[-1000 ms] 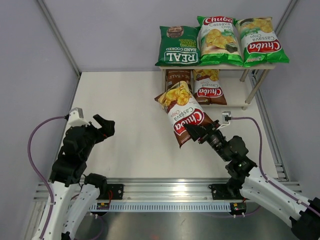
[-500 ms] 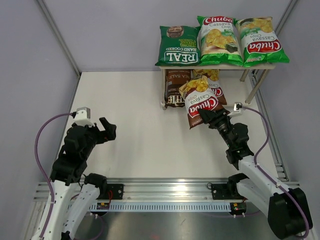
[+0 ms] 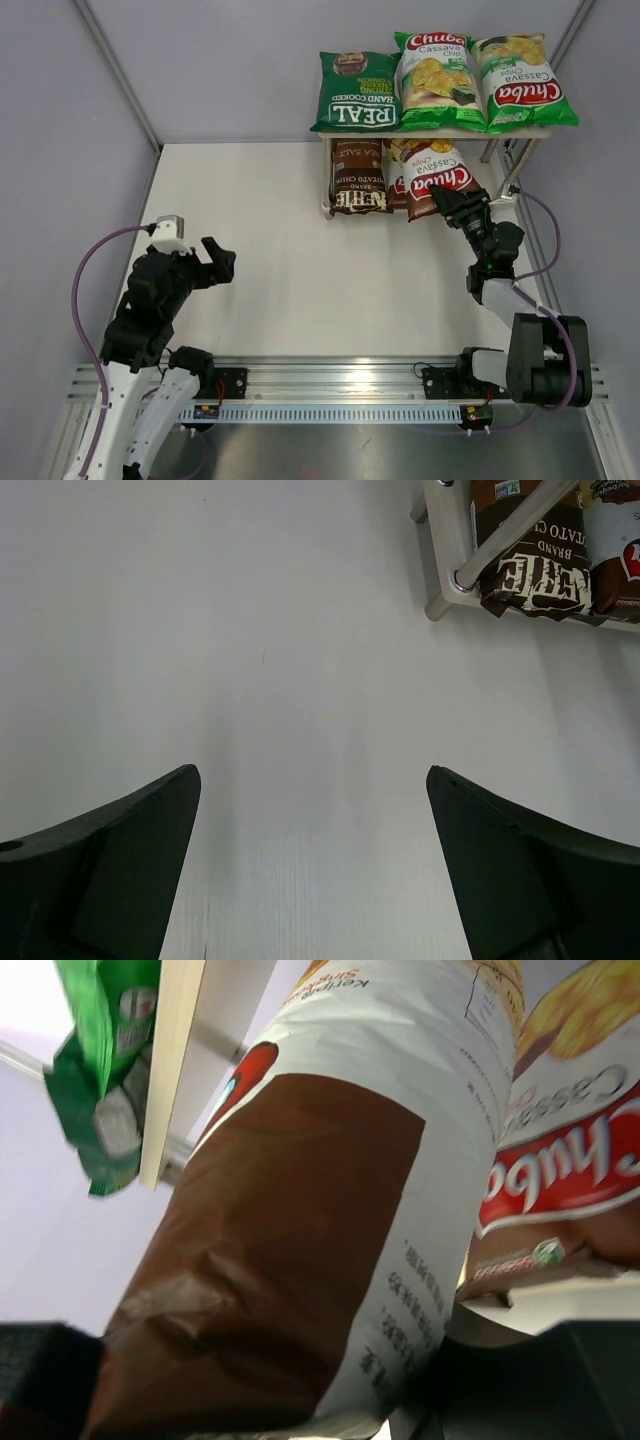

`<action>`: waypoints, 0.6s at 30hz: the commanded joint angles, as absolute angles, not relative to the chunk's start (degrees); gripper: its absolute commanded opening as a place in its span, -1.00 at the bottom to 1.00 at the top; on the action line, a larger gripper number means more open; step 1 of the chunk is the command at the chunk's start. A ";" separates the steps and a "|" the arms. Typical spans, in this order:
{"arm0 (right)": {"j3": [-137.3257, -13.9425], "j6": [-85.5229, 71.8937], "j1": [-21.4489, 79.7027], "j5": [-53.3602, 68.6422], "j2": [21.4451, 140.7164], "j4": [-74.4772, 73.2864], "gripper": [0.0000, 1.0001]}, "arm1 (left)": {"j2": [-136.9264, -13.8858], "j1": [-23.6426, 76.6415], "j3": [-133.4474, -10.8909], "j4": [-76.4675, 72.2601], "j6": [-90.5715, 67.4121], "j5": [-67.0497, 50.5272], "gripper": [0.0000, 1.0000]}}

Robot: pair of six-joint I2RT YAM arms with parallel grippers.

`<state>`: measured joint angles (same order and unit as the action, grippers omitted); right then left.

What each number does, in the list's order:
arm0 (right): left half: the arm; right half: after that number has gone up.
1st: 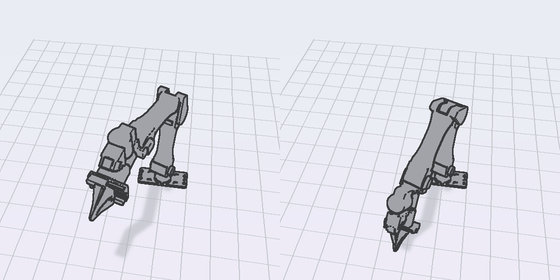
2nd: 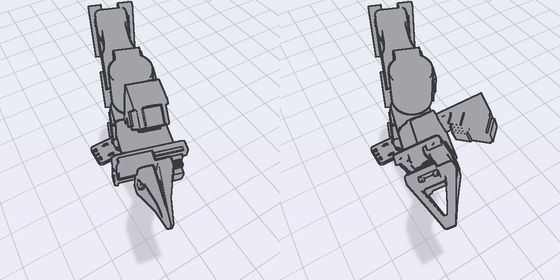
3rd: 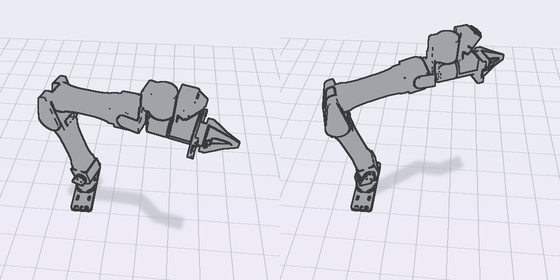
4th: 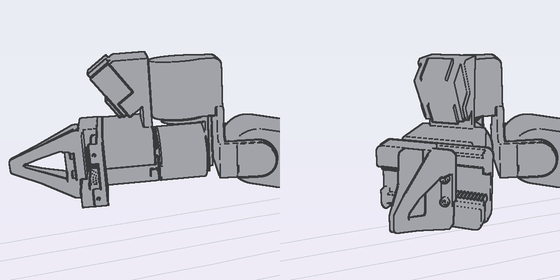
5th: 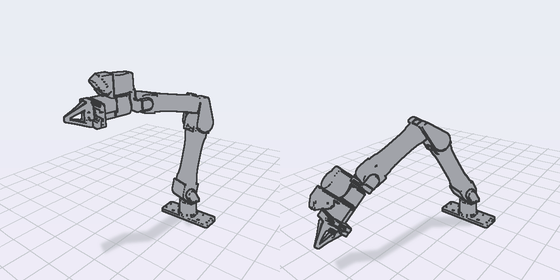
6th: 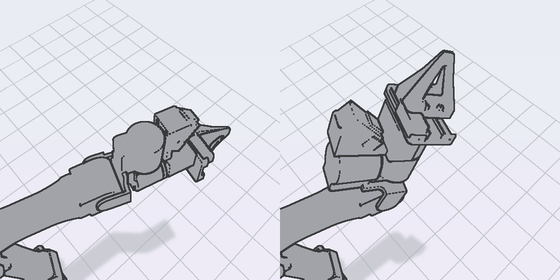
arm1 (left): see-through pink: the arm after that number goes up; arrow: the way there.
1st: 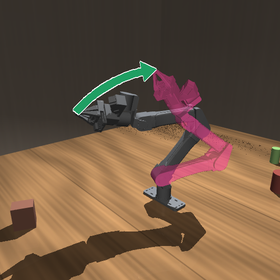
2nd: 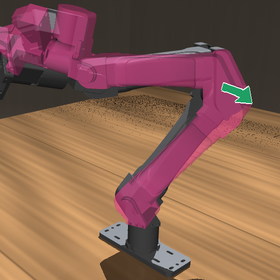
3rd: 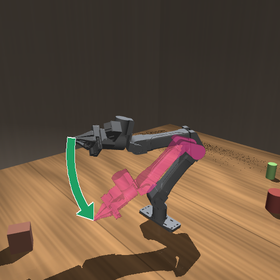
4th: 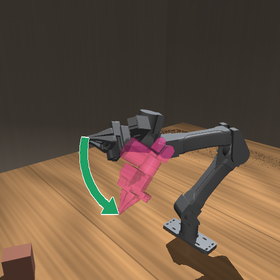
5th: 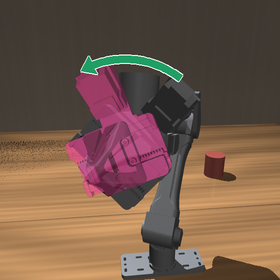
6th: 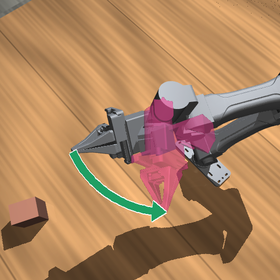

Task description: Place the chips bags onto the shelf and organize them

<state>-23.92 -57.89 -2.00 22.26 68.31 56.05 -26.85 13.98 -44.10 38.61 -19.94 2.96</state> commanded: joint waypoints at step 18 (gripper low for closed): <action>-38.40 -49.85 -16.61 28.57 85.61 67.53 -0.64 | -25.49 14.06 -43.51 35.51 -18.37 -1.32 0.98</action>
